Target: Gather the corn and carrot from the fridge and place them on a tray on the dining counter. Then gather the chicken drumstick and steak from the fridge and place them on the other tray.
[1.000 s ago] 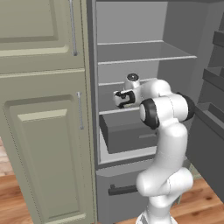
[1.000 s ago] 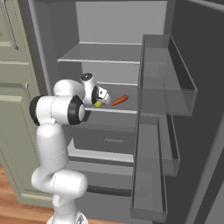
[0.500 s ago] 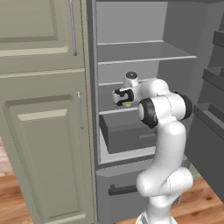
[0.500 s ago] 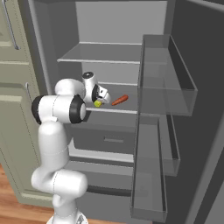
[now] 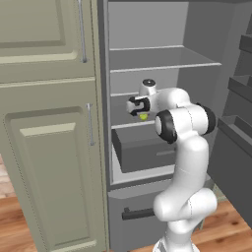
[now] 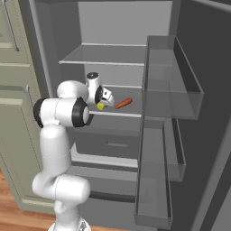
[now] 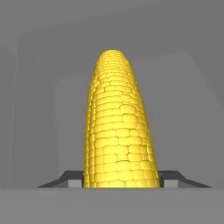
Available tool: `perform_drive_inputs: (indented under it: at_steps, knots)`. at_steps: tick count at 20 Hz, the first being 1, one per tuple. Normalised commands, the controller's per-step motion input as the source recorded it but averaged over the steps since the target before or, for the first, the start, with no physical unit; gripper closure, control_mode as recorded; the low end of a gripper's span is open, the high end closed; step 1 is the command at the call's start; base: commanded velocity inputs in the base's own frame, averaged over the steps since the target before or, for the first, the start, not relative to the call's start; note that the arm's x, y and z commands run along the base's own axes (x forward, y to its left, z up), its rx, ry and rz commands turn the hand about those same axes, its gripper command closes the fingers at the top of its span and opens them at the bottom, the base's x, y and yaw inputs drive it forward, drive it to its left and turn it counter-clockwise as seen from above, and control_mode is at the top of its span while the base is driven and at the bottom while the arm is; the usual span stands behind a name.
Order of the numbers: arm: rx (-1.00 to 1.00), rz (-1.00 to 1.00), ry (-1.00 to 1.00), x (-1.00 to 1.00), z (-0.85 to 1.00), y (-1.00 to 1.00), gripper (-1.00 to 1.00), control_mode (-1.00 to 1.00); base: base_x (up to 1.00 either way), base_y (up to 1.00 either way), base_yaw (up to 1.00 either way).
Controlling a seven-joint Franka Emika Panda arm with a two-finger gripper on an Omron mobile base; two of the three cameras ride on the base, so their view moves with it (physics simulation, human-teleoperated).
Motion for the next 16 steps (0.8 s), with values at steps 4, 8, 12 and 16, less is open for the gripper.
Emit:
perform_drive_inputs:
  at_steps: [4, 8, 12, 16]
  knots:
    - [-0.06, 0.02, -0.27, 0.00, 0.00, 0.05, 1.00, -1.00, 0.00, 0.00, 0.00]
    - [0.00, 0.00, -0.18, 0.00, 0.11, 0.00, 1.00, -1.00, 0.00, 0.00, 0.00]
    - [-0.01, 0.00, -0.09, -0.10, 0.19, 0.00, 1.00, -1.00, 0.00, 0.00, 0.00]
    - [0.00, 0.00, 0.00, -0.72, 0.41, 0.00, 1.00, -1.00, 0.00, 0.00, 0.00]
